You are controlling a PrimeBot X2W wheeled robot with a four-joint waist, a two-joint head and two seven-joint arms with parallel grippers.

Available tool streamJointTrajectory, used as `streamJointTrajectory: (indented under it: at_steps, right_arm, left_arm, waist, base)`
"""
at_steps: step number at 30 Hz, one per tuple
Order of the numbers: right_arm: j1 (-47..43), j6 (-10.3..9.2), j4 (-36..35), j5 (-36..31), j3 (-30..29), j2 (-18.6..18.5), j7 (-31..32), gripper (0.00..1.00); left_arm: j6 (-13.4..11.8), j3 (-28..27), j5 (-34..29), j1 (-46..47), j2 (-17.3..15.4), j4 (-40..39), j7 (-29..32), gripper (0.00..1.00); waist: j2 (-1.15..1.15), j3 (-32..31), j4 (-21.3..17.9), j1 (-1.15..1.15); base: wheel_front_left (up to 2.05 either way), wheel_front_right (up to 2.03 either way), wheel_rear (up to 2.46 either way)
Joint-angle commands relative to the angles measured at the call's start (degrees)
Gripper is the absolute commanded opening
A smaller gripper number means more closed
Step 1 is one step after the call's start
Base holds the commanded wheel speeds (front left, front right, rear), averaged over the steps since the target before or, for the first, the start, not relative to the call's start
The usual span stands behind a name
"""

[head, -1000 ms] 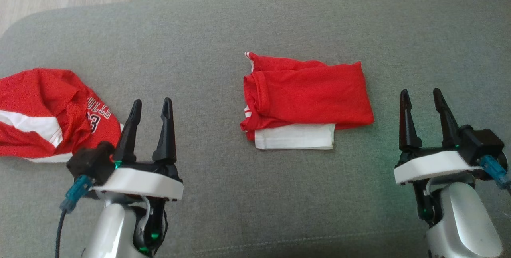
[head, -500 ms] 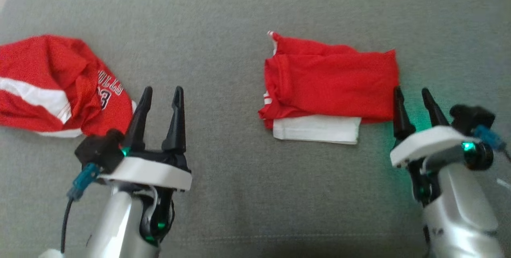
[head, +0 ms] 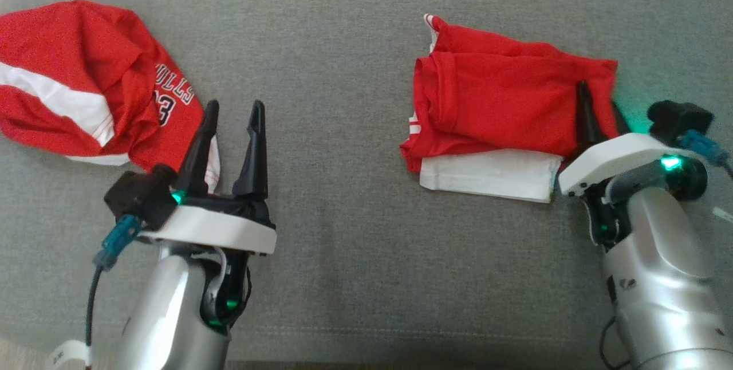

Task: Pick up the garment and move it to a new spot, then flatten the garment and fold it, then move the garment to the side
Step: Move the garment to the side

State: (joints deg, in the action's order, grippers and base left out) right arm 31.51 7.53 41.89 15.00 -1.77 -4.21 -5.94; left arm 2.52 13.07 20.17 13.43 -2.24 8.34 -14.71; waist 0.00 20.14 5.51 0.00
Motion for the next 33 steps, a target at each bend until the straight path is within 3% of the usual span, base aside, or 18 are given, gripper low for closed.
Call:
streamJointTrajectory:
  at_steps: [1,7,11,15,19,25,33]
  right_arm:
    - [0.3,-0.04,-0.2,-2.0,2.3,0.2,-1.1,0.0]
    - [2.8,-0.04,-0.1,-6.9,4.2,-3.9,-3.0,0.0]
    - [5.0,-0.04,-0.2,-8.2,4.9,-10.5,-2.9,0.0]
    - [6.9,-0.04,1.6,-9.6,3.0,-19.8,-2.5,0.0]
    - [8.9,-0.04,2.1,-10.1,1.3,-25.0,-2.6,0.0]
    - [10.5,-0.04,0.6,-11.2,1.7,-28.0,-3.1,0.0]
    - [11.4,-0.04,-0.6,-17.1,-5.3,-27.7,-3.1,0.0]
  left_arm:
    - [-0.1,-2.0,-0.5,2.1,-0.6,-1.9,-0.3,1.0]
    - [0.1,-2.1,-0.7,2.8,-0.6,-1.9,-0.3,1.0]
    - [0.2,-2.1,-0.7,3.3,-0.6,-1.9,-0.3,1.0]
    - [0.2,-1.9,-0.5,3.6,-0.6,-1.9,-0.3,1.0]
    - [0.3,-2.0,-0.2,3.9,-0.6,-2.1,-0.3,1.0]
    - [0.1,-1.8,0.3,4.2,-0.6,-2.4,-0.3,1.0]
    - [0.0,-1.7,0.7,4.8,-0.6,-2.7,-0.3,1.0]
  waist:
    - [0.0,0.2,-0.6,0.0]
    - [0.0,0.8,-2.2,0.0]
    - [0.0,1.1,-3.2,0.0]
    - [0.0,1.4,-3.6,0.0]
    - [0.0,1.9,-3.6,0.0]
    - [0.0,2.8,-3.4,0.0]
    - [0.0,4.1,-2.8,0.0]
  base:
    - [0.0,0.0,0.0]
    - [0.0,0.0,0.0]
    - [0.0,0.0,0.0]
    - [0.0,0.0,0.0]
    - [0.0,0.0,0.0]
    - [0.0,0.0,0.0]
    - [0.0,0.0,0.0]
